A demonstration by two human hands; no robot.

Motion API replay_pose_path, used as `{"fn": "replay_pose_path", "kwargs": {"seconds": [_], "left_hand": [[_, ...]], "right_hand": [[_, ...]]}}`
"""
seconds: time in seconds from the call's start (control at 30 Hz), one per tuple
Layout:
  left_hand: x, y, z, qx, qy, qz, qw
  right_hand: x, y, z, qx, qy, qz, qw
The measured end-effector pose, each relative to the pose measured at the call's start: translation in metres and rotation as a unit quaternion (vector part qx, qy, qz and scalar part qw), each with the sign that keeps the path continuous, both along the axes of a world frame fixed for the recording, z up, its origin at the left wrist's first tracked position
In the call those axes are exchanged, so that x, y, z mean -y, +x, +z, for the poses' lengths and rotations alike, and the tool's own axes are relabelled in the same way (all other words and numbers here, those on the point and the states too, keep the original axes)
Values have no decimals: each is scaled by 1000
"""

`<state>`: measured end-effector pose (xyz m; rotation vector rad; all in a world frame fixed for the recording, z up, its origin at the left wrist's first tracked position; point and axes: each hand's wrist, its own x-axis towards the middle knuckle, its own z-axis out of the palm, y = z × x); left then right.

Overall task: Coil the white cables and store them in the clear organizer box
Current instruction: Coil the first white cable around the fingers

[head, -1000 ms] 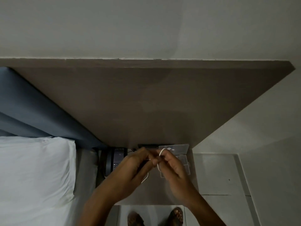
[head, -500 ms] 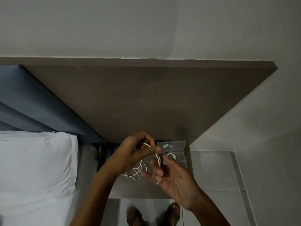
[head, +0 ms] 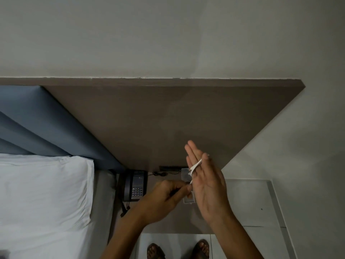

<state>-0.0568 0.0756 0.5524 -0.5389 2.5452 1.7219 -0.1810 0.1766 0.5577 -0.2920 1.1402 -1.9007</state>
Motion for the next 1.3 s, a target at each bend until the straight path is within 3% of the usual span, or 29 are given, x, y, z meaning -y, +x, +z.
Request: {"fn": "replay_pose_path", "kwargs": {"seconds": [0.1, 0.27, 0.43, 0.6, 0.73, 0.83, 0.9, 0.97, 1.07, 1.17, 1.3], "left_hand": [[-2, 3, 8, 27, -27, -45, 998], [15, 3, 39, 2, -65, -61, 996], [30, -9, 57, -35, -88, -29, 995], [36, -10, 49, -48, -71, 21, 996], [33, -9, 40, -53, -2, 47, 997], [23, -12, 31, -70, 54, 64, 994], [12, -14, 26, -78, 74, 76, 991], [1, -13, 19, -73, 50, 79, 993], [-9, -5, 13, -72, 7, 94, 993], [-9, 0, 15, -76, -4, 88, 993], [-12, -2, 26, -25, -33, 3, 999]], "right_hand": [[-5, -2, -13, -176, 86, 0, 981], [-27, -3, -23, -224, 128, 112, 960], [-43, 12, -34, -119, 181, 114, 970], [-44, 20, -19, 16, 37, 122, 992], [-49, 18, -5, 174, -1, 141, 975], [-45, 20, 4, 261, -52, 80, 961], [-43, 20, 11, 260, -62, 11, 963], [-41, 13, 23, 251, -68, -44, 965], [-38, -8, 36, 148, 17, -108, 983], [-34, -6, 33, 38, 25, -36, 998], [-41, 9, 18, -111, 84, -67, 988]]}}
